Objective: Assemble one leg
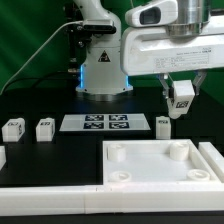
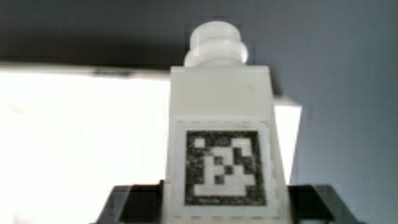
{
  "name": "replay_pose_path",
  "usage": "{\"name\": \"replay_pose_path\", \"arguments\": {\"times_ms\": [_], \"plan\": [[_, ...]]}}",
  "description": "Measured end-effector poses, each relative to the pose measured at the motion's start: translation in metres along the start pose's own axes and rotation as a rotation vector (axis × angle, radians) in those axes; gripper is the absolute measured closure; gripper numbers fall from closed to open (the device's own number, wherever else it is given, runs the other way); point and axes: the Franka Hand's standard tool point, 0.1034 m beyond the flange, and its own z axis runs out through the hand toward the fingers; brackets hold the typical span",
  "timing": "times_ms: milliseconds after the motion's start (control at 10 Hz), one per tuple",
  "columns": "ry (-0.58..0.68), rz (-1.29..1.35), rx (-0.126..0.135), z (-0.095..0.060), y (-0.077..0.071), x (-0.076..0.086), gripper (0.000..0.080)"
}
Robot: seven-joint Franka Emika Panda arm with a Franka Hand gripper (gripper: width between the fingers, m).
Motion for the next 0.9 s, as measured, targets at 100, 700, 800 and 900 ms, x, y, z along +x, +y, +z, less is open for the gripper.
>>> {"name": "replay_pose_path", "arguments": {"times_ms": [100,700,800,900], "plan": [[0.117,0.003,0.007,-0.005,0.002,0.016,0.0505],[0.23,-0.007,0.013,-0.003,0.006,0.037,0.0505],[0.227,-0.007,0.013,-0.002,0.006,0.037,0.0505],[0.248,-0.007,0.014,-0.003,0.005,0.039,0.0505]]}}
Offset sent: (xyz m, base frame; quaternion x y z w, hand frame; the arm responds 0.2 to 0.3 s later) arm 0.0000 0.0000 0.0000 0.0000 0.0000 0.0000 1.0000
